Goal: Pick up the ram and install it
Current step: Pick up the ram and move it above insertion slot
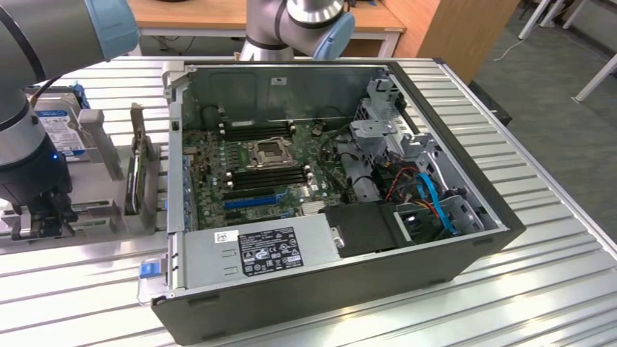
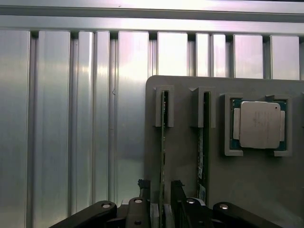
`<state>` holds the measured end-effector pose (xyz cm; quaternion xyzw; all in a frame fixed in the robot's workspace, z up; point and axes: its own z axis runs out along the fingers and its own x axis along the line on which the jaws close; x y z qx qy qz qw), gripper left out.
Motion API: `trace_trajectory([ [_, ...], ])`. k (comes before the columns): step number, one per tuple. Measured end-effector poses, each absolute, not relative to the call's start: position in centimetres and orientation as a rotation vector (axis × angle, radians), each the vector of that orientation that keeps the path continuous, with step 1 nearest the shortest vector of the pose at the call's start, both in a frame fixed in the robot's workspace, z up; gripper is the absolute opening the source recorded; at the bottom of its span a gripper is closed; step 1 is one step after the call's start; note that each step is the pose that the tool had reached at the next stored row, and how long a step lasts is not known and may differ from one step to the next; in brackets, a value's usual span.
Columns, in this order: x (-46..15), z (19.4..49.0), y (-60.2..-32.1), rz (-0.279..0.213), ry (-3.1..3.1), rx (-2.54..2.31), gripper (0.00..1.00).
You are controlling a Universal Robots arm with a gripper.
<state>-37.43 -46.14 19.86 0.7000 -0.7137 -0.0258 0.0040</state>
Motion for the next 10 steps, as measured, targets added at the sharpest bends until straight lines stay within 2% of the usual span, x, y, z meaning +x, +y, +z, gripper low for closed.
trace_trajectory([
  [5, -37.43, 19.86, -46.14, -0.081, -2.236, 2.193, 0.30],
  [6, -37.43, 19.86, -46.14, -0.081, -2.236, 2.193, 0.23],
  [10, -37.43, 19.86, -46.14, -0.081, -2.236, 2.193, 0.23],
])
